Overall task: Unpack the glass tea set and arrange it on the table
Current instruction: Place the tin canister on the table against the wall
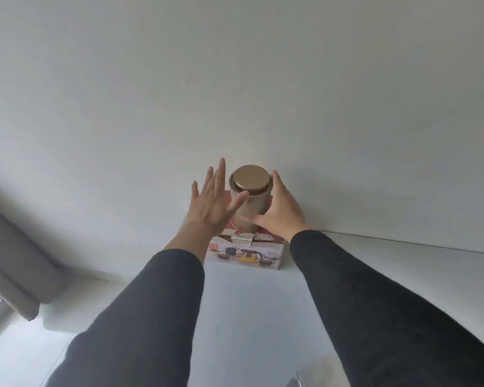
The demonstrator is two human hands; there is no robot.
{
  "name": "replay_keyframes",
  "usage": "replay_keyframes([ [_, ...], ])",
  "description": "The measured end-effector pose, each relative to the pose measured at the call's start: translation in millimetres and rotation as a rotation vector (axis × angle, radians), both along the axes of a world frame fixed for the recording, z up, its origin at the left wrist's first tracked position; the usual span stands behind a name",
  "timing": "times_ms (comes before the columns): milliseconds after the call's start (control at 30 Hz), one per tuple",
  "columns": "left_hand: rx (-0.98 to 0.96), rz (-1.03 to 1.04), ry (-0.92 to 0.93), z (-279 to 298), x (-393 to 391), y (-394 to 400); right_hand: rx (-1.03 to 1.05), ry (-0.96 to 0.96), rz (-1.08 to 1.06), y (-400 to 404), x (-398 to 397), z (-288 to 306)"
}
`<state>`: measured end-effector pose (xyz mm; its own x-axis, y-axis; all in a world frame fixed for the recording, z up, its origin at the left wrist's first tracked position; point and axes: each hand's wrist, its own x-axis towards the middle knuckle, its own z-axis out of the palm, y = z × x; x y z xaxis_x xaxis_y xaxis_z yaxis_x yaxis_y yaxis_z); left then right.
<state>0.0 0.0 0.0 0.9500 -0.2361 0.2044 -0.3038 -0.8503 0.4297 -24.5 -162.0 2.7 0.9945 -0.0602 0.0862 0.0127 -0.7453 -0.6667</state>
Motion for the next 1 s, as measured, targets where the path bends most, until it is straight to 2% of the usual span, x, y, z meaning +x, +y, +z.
replay_keyframes([
  [233, 0.024, -0.120, 0.048, -20, 17, -1, 0.214, -0.024, -0.079, 12, 15, -14],
  [500, 0.036, -0.191, -0.007, -3, 7, -22, 0.167, -0.097, -0.150, -7, 0, -5],
  [700, 0.101, -0.236, -0.059, 27, -28, -86, 0.139, -0.145, -0.210, -68, -41, 23],
  [1000, 0.004, -0.299, -0.109, 51, -107, -221, 0.102, -0.214, -0.257, -202, -137, 61],
])
